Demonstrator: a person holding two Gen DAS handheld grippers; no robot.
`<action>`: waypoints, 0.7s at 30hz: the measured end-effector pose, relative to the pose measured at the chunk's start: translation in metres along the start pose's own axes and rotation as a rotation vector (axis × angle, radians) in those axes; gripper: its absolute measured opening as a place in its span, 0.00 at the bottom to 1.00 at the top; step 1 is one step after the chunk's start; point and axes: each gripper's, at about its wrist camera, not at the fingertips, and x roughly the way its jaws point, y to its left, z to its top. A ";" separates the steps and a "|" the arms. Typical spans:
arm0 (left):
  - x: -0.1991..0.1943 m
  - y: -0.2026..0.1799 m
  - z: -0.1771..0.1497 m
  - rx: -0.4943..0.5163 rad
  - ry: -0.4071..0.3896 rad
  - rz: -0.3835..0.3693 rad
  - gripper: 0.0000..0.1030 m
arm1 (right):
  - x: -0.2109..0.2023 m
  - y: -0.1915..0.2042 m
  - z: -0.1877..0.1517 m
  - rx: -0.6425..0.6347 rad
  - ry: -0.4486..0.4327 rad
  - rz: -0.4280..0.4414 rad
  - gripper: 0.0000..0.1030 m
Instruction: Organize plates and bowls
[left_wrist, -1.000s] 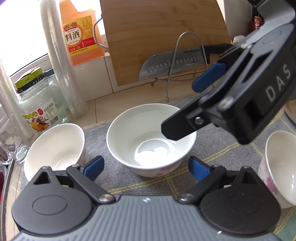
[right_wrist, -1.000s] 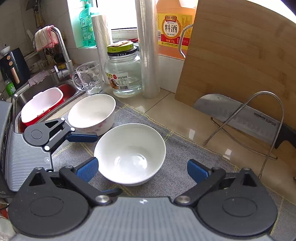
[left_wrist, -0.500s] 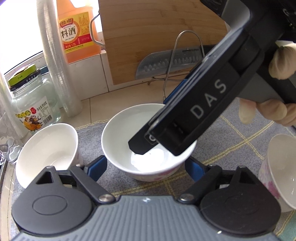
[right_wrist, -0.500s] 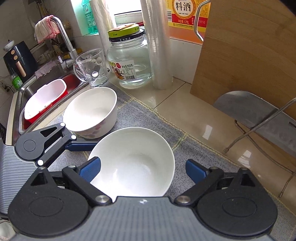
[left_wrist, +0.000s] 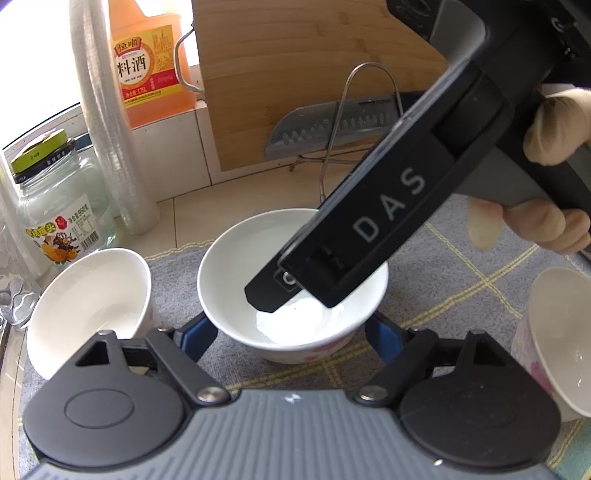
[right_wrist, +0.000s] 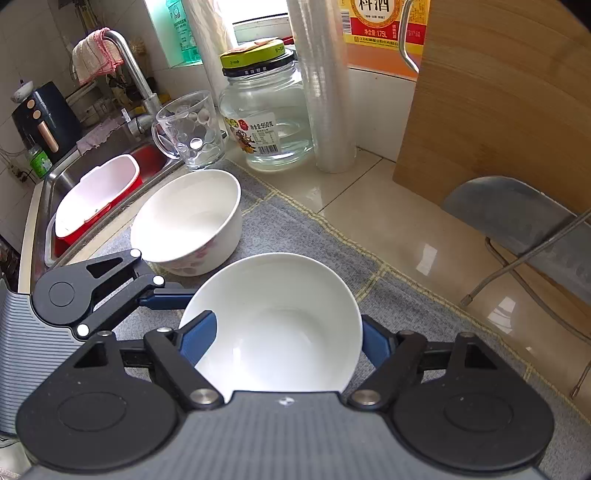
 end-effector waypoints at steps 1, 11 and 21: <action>0.000 0.000 0.000 -0.001 0.001 0.000 0.84 | 0.000 0.000 0.000 0.001 0.000 0.000 0.84; -0.005 -0.003 0.005 0.000 0.005 -0.011 0.84 | -0.006 0.002 0.000 0.009 -0.007 -0.015 0.84; -0.029 -0.016 0.011 0.025 0.002 -0.038 0.84 | -0.034 0.012 -0.010 0.015 -0.035 -0.025 0.84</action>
